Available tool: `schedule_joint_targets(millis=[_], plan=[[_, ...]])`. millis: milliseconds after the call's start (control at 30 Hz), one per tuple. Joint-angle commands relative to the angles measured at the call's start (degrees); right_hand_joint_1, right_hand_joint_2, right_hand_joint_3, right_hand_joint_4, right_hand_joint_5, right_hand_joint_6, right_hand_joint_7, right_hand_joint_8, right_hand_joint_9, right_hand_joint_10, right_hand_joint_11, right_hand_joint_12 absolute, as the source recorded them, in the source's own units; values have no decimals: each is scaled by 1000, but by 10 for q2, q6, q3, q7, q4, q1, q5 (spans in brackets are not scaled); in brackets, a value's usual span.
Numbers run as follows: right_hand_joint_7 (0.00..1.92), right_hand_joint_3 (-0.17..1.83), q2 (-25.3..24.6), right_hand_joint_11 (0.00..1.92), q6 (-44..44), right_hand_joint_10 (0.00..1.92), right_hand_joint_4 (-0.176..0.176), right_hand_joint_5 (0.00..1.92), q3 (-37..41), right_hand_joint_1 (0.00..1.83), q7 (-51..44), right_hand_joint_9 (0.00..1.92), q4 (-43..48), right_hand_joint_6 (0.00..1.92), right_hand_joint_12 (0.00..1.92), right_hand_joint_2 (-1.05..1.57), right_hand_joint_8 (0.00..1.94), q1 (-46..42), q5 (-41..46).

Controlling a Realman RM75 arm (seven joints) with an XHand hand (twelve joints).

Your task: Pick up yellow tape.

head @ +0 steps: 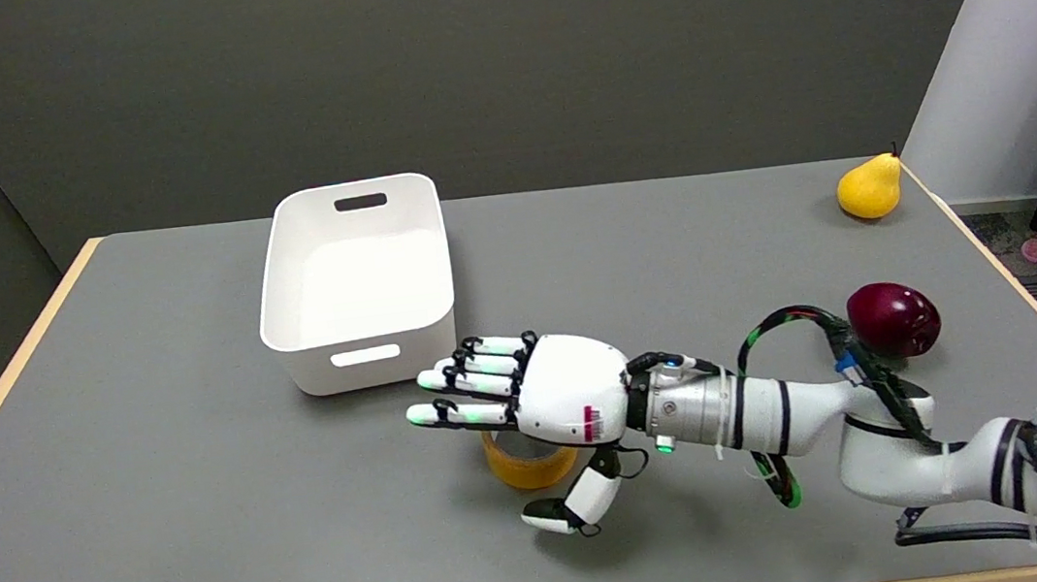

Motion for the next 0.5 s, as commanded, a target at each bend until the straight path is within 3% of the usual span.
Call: schedule_joint_targets(millis=[33,300,500], plan=[[6,956,-51,68,1,433,104,-1,-27,407,40,33,-90,-1,953,479,101,73,4],[8,960,-47,49,7,441,99,-1,-31,406,42,40,-109,4,1034,481,192,77,15],[96,974,-37,79,3,482,110,5,-27,433,42,123,-103,263,1110,506,246,70,16]])
